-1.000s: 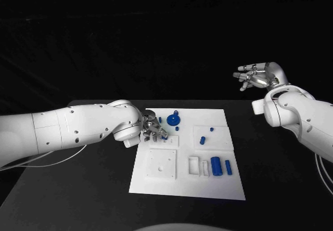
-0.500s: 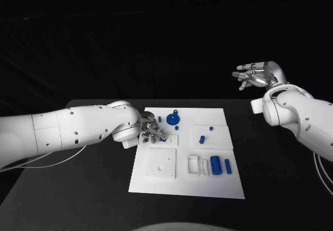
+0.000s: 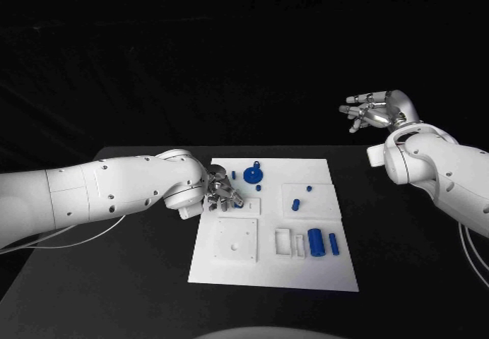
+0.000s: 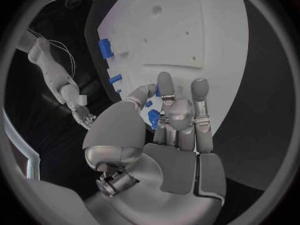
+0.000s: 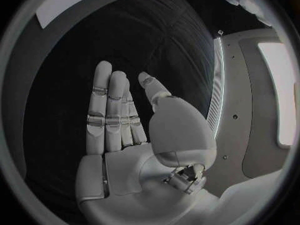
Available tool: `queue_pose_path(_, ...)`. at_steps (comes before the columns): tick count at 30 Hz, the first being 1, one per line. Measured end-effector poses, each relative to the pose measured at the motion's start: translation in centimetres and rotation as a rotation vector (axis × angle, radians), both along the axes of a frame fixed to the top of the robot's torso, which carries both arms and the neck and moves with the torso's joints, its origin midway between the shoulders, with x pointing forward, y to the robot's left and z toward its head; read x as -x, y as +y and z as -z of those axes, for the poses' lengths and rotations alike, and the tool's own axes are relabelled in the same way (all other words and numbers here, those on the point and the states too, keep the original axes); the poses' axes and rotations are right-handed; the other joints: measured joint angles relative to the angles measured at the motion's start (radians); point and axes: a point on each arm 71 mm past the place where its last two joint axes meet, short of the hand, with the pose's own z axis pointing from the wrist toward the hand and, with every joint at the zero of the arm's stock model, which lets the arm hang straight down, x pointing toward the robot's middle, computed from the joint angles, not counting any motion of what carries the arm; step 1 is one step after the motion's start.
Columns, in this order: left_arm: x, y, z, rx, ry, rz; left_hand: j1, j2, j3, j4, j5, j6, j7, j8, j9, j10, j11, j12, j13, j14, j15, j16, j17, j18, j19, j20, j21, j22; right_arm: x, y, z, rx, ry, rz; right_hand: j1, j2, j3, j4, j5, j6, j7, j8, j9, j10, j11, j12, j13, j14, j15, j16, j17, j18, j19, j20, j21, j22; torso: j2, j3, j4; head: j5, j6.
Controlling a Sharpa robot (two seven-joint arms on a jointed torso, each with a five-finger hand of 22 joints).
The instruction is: Assemble the parts on the task board
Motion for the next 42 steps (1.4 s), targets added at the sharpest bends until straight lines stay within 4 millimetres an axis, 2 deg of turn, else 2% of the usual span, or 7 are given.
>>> queue_pose_path(22,-0.36,-0.24,-0.07,-0.001,0.000,-0.004,0.000,0.000,0.018,-0.009,0.000,0.000,0.000,0.002,0.030,0.000,0.000,0.018,0.000,0.001,0.002,0.013,0.011,-0.006,0.007,0.000,-0.013,0.013,-0.13,0.28,0.35,-0.002,0.017,-0.004,0.000,0.000,-0.001,-0.001,0.000,0.001,-0.001,0.000,0.000,0.000,0.000,-0.004,-0.001,0.000,0.000,0.000,-0.001,-0.005,0.000,0.000,0.000,-0.008,0.001,0.0009,-0.0006,0.004,-0.005)
queue_pose_path(29,-0.56,-0.47,-0.41,0.002,0.002,-0.002,-0.002,-0.002,0.018,-0.010,-0.004,0.001,0.001,0.002,0.033,0.005,0.005,0.019,0.000,0.005,0.000,0.013,0.011,-0.006,0.007,0.000,-0.017,0.015,-0.17,0.29,0.48,-0.001,0.025,-0.005,-0.005,0.005,-0.008,-0.006,0.014,0.001,-0.001,0.000,0.000,0.000,0.000,-0.004,-0.001,0.000,0.000,0.000,-0.003,-0.006,0.000,0.000,0.000,-0.014,0.001,0.0011,-0.0012,0.001,-0.006)
queue_pose_path(42,-0.62,-0.92,-0.82,0.023,0.041,-0.002,-0.014,-0.003,0.019,-0.011,-0.008,0.003,0.003,0.000,0.043,0.005,0.005,0.028,0.000,0.006,0.001,0.019,0.017,-0.006,0.010,0.003,-0.021,0.021,-0.24,0.41,0.80,-0.001,0.041,-0.009,-0.005,0.005,-0.022,-0.003,0.014,0.001,-0.001,0.000,0.000,0.000,0.000,-0.004,-0.001,0.000,0.000,0.000,-0.003,-0.006,0.000,0.000,0.000,-0.021,0.000,0.0012,0.0000,-0.003,-0.010)
